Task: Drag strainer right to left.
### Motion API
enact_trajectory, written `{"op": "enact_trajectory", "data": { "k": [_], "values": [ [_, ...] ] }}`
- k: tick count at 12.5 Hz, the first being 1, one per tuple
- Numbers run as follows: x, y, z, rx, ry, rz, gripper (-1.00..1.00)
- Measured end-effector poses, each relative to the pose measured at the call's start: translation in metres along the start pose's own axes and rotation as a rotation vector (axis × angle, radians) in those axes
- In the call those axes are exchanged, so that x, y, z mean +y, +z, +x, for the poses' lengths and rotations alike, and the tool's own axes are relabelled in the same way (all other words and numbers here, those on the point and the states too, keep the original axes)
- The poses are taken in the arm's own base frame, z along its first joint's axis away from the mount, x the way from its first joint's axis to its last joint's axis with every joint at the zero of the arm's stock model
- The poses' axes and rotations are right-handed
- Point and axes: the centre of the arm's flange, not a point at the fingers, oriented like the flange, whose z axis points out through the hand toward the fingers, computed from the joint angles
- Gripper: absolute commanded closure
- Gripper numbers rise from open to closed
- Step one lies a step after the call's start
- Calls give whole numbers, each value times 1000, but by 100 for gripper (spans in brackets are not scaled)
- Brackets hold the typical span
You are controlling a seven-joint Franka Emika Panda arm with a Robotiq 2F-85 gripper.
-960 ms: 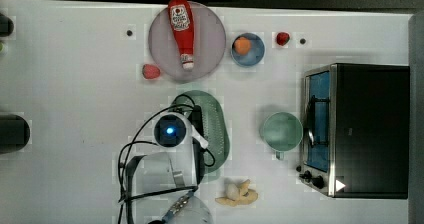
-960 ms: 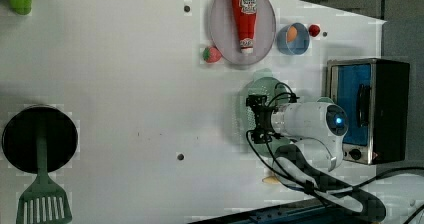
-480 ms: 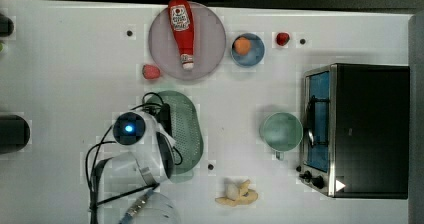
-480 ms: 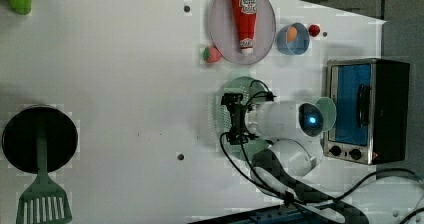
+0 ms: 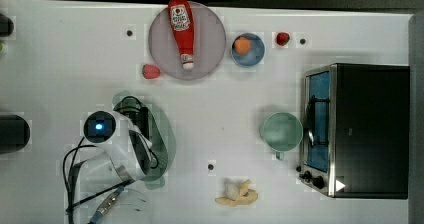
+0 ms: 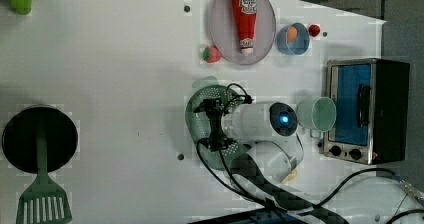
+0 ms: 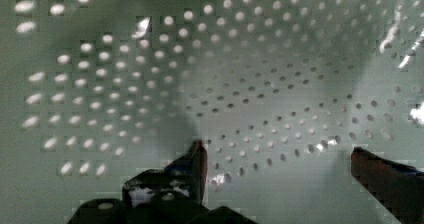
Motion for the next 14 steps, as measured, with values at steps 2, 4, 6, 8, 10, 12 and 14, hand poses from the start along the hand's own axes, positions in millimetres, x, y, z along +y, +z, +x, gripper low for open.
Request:
{"op": "enact_trajectory", "data": {
  "k": [2,4,6,8,10,12,14],
  "values": [
    [-20,-5,-23,-28,21,36,-100],
    [-31,-11,-39,-48,40,48,-100],
    [-33,-14,-61,-82,39,57,-100],
    [-29,-11,-74,-99,62,64,-100],
    [-25,-13,-86,-109,60,68,-100],
    [-29,-11,-99,-115,45,73,-100],
    [-31,-12,-111,-112,36,69,-100]
  ]
}}
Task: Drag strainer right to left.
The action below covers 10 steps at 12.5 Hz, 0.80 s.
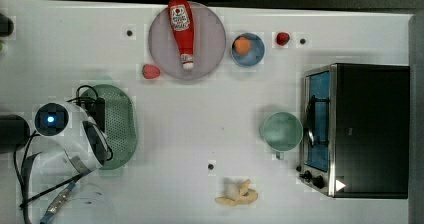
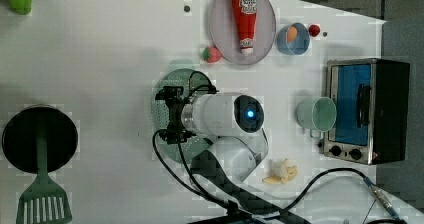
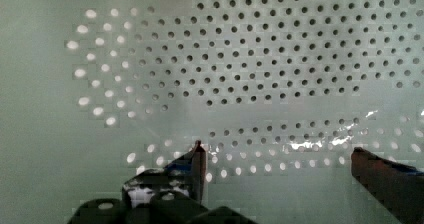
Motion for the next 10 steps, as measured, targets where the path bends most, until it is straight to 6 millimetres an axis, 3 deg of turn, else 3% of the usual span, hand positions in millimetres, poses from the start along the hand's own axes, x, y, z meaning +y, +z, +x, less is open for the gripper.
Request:
{"op": "enact_trajectory", "data": {
  "k": [5,10],
  "values": [
    [-10,7,-24,-26,59,6,-100],
    [12,1,-54,9,-29,-20,-100]
  ]
}}
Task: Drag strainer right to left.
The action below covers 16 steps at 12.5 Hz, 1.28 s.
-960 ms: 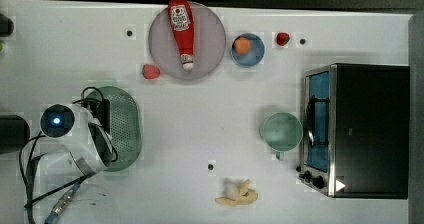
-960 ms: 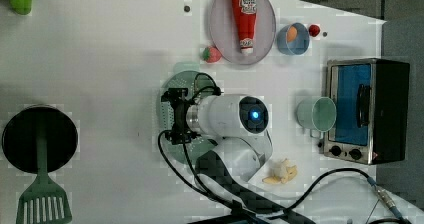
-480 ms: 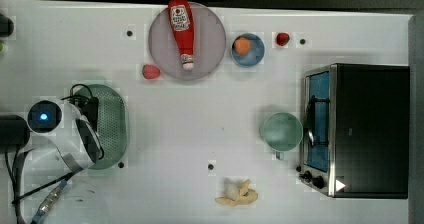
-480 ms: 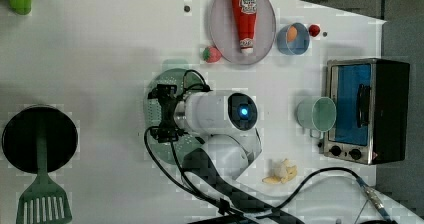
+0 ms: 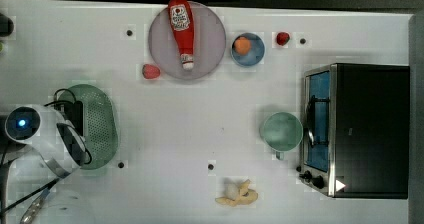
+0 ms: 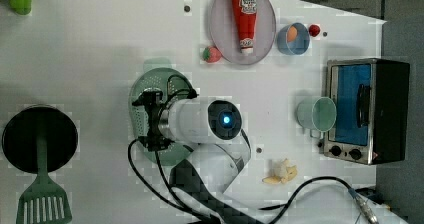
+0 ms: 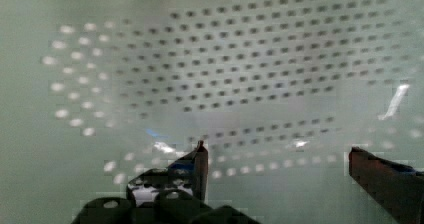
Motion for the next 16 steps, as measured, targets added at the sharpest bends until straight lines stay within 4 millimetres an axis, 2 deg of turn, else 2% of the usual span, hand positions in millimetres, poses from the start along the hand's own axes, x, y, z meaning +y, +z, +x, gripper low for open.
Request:
{"op": "enact_trajectory", "data": {
  "k": [2,4,5,6,7,8,9,10,11,12,13,14,15,16],
  "values": [
    [6,-17,6,59,-70,-18,-100],
    [3,-57,29,120,-183,-60,-100],
    [-1,-88,45,156,-247,-101,-100],
    [-11,-129,66,178,-292,-120,-100],
    [-25,-179,92,172,-328,-102,-100],
    [-42,-237,124,159,-372,-41,-100],
    [-57,-301,165,154,-399,29,-100],
    [-60,-361,211,155,-421,70,-100],
    [-51,-415,259,145,-447,102,-100],
    [-37,-460,311,139,-465,138,-100],
    [-20,-496,364,163,-466,175,-100],
    [-2,-521,414,181,-452,187,-100],
    [16,-536,456,192,-430,207,-100],
    [29,-544,489,194,-399,219,-100]
  ]
}}
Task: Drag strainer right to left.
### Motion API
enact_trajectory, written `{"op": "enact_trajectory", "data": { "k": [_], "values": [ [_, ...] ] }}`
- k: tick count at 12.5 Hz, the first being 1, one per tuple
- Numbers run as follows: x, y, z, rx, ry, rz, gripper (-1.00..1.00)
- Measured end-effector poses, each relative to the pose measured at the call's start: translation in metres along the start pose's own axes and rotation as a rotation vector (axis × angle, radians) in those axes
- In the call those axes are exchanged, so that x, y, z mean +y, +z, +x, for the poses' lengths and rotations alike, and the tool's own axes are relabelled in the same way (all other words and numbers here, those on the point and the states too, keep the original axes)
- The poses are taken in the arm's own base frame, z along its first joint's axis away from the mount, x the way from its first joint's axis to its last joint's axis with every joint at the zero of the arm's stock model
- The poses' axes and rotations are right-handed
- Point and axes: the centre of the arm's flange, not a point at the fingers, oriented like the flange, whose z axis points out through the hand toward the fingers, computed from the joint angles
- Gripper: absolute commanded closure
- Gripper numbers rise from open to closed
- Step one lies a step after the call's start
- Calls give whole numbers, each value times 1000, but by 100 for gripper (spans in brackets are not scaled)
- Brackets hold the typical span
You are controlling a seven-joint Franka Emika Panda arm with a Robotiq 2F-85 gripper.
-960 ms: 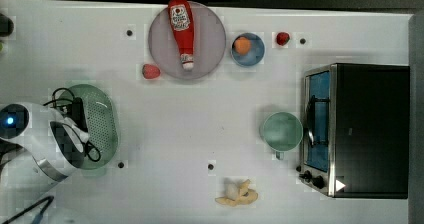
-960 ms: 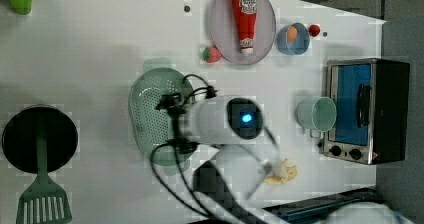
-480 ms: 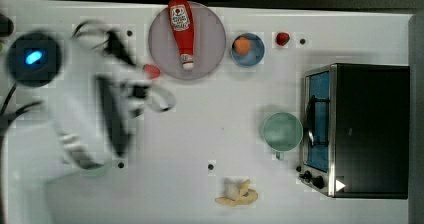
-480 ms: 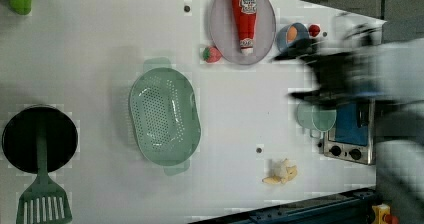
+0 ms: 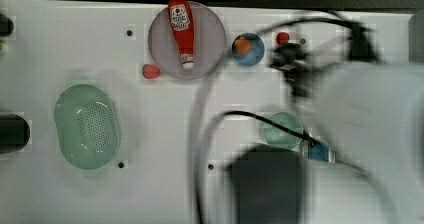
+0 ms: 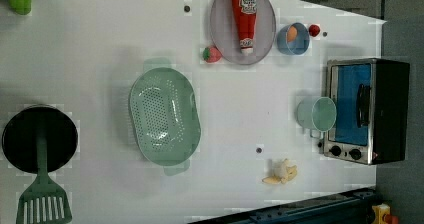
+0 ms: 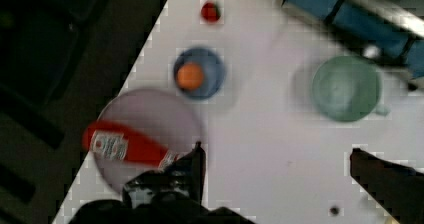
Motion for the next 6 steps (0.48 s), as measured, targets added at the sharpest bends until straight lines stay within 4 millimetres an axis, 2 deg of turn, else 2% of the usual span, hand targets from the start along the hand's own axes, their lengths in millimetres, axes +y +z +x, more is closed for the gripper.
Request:
{"op": "enact_trajectory", "data": {
  "k": [1,2,3,4,6],
  "values": [
    [16,-1,18,7,23,-12,-100],
    [25,6,27,-5,30,-36,-100],
    [25,14,26,-12,19,-71,-100],
    [13,21,15,-8,-19,-92,-100],
    [-23,41,-26,-13,-123,-141,-100]
  ]
}}
